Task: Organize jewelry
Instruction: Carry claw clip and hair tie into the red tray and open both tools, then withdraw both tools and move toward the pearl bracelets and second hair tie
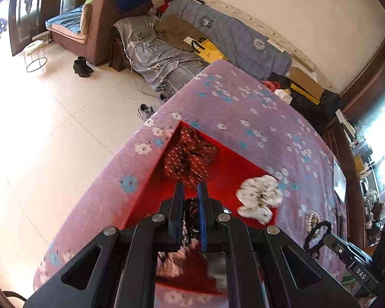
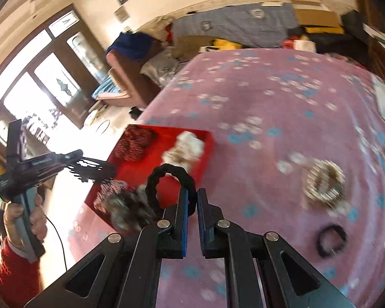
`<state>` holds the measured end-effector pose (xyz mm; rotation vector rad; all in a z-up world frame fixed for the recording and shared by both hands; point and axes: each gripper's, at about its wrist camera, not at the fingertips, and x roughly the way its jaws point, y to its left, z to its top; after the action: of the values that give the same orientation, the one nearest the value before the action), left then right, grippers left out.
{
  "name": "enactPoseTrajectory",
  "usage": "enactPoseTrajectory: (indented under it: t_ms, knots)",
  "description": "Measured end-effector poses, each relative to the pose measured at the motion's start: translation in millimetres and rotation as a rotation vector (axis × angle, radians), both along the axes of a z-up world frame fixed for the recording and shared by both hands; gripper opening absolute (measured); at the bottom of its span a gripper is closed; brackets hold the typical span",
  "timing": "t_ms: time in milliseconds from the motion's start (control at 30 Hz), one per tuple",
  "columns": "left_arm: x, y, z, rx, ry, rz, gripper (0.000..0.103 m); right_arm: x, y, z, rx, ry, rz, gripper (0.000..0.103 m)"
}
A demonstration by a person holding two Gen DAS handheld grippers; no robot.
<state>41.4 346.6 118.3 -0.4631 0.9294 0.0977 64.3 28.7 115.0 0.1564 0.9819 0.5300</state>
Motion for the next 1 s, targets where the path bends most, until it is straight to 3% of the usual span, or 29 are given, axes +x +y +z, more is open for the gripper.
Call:
enactPoseTrajectory:
  t_ms: [300,567,667,767,867,933,1000]
  knots:
    - [33.1,15.2,-33.6,0.033,0.043,-0.028,0.010,62.6,94.7,-37.1,-0.069,0.056,0.050,0.008]
    - [37.6,15.7,-40.2,0.036,0.045,-0.044,0.010,106.6,135.1,-73.5,-0.162,0.098,0.033,0.008]
    - [34.1,14.2,-36.8,0.022,0.033,-0.060,0.017,118.1,140.5,-83.1,-0.180,0.116,0.023,0.009]
    - [27.0,14.1,-26.9,0.015,0.008,-0.054,0.035,123.3,142.8,-85.7,-0.173,0.130,0.027,0.010]
    - [20.1,15.1,-15.5,-0.003,-0.017,-0.041,0.045,121.5,142.0,-80.3,-0.178,0.117,0.040,0.024]
    - [15.3,15.4,-7.8,-0.014,-0.033,-0.034,0.046,115.1,137.6,-71.4,-0.172,0.088,0.042,0.038]
    - [9.3,14.8,-1.4,-0.002,-0.037,-0.023,0.046,105.1,134.4,-63.6,-0.172,0.074,0.046,0.038]
